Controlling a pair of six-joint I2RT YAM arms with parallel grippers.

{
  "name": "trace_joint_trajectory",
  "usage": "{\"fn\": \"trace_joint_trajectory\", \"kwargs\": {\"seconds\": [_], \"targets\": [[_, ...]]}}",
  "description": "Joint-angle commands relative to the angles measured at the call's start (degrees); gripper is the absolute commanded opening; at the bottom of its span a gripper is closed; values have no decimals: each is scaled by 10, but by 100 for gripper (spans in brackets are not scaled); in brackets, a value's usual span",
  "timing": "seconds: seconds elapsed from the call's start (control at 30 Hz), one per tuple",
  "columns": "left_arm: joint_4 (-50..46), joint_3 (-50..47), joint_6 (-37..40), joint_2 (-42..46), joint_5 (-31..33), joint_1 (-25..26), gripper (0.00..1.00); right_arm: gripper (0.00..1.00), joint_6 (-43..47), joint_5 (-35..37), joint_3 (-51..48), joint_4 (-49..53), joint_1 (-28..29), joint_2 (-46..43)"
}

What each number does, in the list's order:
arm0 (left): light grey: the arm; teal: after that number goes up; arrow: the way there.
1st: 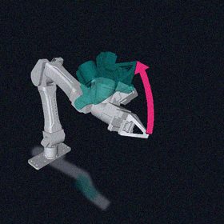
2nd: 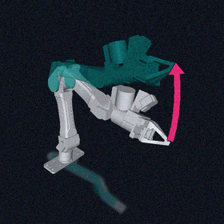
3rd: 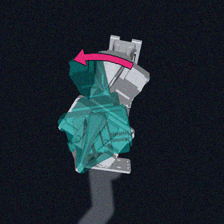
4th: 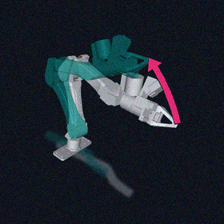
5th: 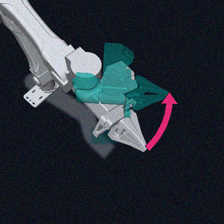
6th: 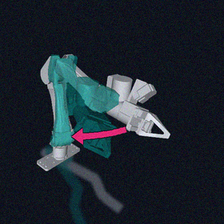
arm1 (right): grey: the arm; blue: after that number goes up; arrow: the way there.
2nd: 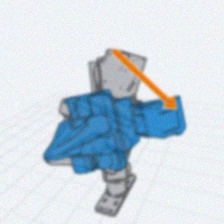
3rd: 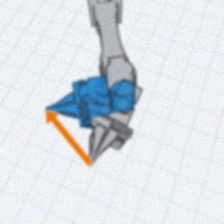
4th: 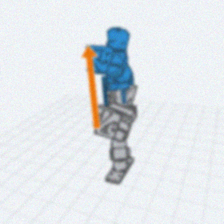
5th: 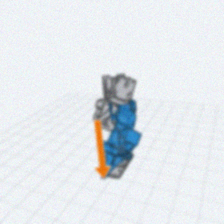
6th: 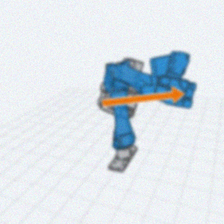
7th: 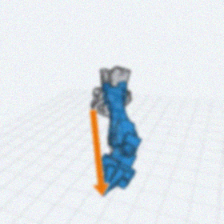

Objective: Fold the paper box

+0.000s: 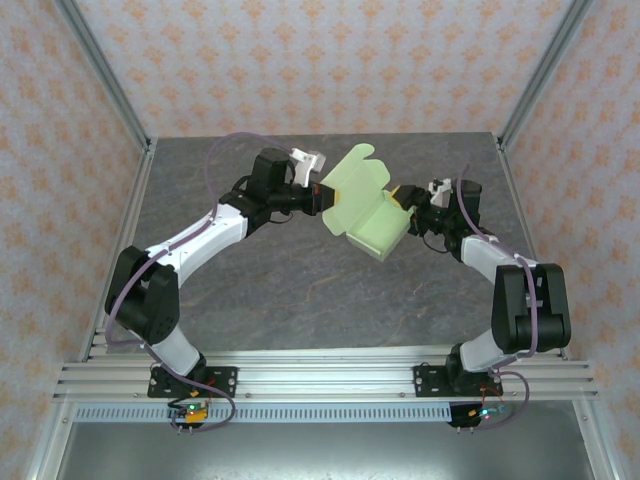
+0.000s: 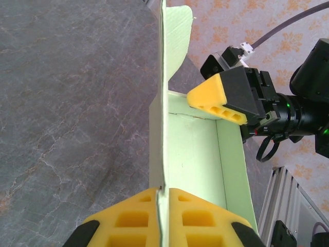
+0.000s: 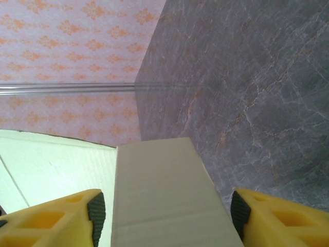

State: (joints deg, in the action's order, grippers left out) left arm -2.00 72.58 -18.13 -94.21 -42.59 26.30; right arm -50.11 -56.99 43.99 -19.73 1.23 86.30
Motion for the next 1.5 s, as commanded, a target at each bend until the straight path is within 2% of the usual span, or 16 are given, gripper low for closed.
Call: {"fn": "trace_joint_trajectory", "kwargs": {"seconds": [0.0,0.13,0.27,0.4,0.57,0.77,0.97,1.23,1.37,1.47], "targets": [[21,4,3,19,2,5,0,72,-31,17,16,-47,1,-14],[26,1,2,20,3,6,0,73,-69,15,16,-88,1,-5],[31,2,-2,19,-3,7,0,60,-71,11,17,-97,3,2],[35,2,-2,23,0,7,0,54,-67,11,16,-87,4,6],[32,12,3,23,6,7,0,46,-43,14,17,-69,6,12],[36,24,0,11,2,8,0,38,33,28,33,10,19,16],[27,26,7,11,2,8,0,32,113,53,44,69,35,14],[25,26,4,14,-3,8,0,26,156,84,31,83,41,4],[25,23,8,16,-4,8,0,23,149,90,19,72,42,3],[34,16,6,18,-5,9,0,24,107,96,1,36,43,-4]]}}
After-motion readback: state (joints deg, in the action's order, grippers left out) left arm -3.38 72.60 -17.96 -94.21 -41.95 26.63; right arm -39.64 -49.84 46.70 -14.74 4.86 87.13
